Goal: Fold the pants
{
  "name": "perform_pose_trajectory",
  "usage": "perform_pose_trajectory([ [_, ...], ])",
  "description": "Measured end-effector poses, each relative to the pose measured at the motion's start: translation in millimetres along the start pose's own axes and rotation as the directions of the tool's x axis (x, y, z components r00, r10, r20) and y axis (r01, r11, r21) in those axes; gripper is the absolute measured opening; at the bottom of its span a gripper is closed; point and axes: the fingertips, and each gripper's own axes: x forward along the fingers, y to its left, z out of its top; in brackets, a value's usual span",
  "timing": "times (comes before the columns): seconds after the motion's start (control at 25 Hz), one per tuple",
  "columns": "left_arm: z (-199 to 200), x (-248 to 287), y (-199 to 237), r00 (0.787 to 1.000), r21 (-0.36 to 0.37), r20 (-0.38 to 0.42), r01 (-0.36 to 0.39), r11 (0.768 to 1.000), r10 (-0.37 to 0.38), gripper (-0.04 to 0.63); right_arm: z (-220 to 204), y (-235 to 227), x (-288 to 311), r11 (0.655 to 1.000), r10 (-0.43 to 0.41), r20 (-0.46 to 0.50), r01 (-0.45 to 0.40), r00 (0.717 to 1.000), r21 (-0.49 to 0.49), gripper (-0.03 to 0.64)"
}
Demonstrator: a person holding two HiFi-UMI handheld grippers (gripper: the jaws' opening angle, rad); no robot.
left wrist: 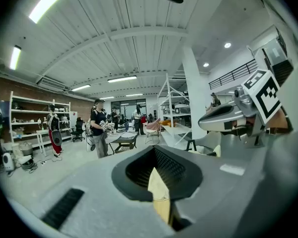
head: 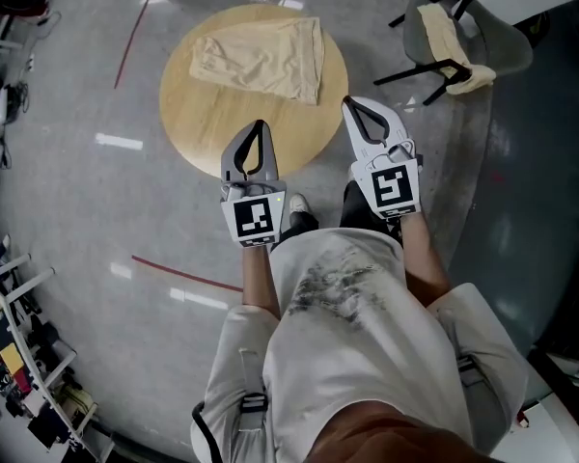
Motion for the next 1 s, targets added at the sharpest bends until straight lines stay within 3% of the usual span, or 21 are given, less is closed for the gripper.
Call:
perform_pose_trajectory([
  [0.12,11.6,13.1,-14.8,0.999,-0.008,0.030,-0.041,0.999,0.041,0.008,-7.2,-20.0,-1.4,0.999,0.030,0.016,-0.030,0.999,0.018,0.009],
  [0.36,23.8,38.9,-48.9,0.987,-0.026,-0.014,-0.161,0.987,0.161,0.008,-18.2,-66.0,4.7,0.991,0.131,0.049,-0.132,0.990,0.031,0.009],
  [0.76,49.8,57.6,-107.2,0.935,-0.050,-0.015,-0.355,0.933,0.355,0.008,-27.1,-124.6,-11.0,0.949,0.316,0.132,-0.311,0.940,-0.055,0.009],
  [1.0,55.9,76.2,-131.7,0.916,-0.062,-0.022,-0.401,0.914,0.400,0.008,-30.7,-155.1,-8.6,0.931,0.366,0.157,-0.357,0.917,-0.080,0.009],
])
